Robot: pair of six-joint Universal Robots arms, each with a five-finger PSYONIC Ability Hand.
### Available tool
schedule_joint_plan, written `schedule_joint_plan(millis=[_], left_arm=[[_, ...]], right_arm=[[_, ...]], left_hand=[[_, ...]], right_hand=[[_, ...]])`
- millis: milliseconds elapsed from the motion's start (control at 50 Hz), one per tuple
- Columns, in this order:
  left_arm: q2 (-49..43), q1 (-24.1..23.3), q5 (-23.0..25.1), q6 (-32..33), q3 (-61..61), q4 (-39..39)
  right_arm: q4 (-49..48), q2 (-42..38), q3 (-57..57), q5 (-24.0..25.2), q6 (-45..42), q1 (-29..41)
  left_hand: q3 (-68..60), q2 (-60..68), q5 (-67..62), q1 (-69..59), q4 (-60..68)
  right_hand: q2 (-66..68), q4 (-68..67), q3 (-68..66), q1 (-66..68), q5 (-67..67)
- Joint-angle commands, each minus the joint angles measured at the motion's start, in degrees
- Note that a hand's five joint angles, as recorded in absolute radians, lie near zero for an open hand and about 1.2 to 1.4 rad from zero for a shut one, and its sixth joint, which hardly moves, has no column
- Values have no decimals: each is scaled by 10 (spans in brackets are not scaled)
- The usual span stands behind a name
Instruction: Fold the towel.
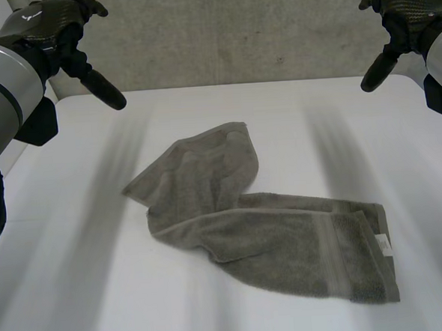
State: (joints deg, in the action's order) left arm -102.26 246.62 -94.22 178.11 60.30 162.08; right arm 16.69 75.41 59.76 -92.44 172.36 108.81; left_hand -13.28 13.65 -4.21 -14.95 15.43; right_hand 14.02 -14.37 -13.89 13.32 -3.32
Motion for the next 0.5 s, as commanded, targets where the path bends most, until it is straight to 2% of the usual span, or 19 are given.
schedule_joint_plan(millis=[20,100,140,160,200,220,260,320,360,380,420,500], left_arm=[[0,-1,3,14,5,-3],[-5,-3,14,50,19,-10],[-12,-5,27,102,66,-16],[-12,-5,27,102,66,-16],[-20,-7,36,154,124,-13],[-20,-7,36,154,125,-13],[-23,-4,44,187,186,-5],[-28,-3,56,194,213,3],[-43,-2,89,200,258,30],[-43,-2,90,200,258,30],[-54,1,126,202,296,56],[-76,-4,136,203,314,83]], right_arm=[[5,-1,-7,16,-11,0],[32,-2,-9,47,-37,-2],[75,-5,6,95,-76,-16],[75,-5,6,96,-76,-16],[110,-16,47,140,-111,-40],[110,-16,47,140,-111,-40],[120,-27,102,173,-144,-47],[119,-33,135,184,-158,-49],[99,-43,194,202,-177,-49],[99,-43,194,202,-178,-49],[48,-58,241,207,-178,-48],[-9,-76,272,203,-177,-49]], left_hand=[[-8,4,1,9,-14],[-13,9,-4,4,-8],[-11,8,-2,5,-10],[-11,8,-2,5,-10],[-11,8,-2,5,-10],[-11,8,-2,5,-10],[-11,8,-2,5,-10],[-13,9,-4,4,-8],[-23,19,-14,-6,2],[-23,20,-14,-7,2],[-42,38,-32,-25,20],[-47,43,-37,-30,25]], right_hand=[[-40,44,39,-33,33],[-40,44,39,-33,33],[-40,44,39,-33,33],[-40,44,39,-33,33],[-40,44,39,-33,33],[-40,44,39,-33,33],[-40,44,39,-33,33],[-19,23,18,-12,12],[9,-6,-11,16,-16],[9,-6,-11,16,-16],[85,-81,-86,92,-92],[127,-123,-128,134,-134]])
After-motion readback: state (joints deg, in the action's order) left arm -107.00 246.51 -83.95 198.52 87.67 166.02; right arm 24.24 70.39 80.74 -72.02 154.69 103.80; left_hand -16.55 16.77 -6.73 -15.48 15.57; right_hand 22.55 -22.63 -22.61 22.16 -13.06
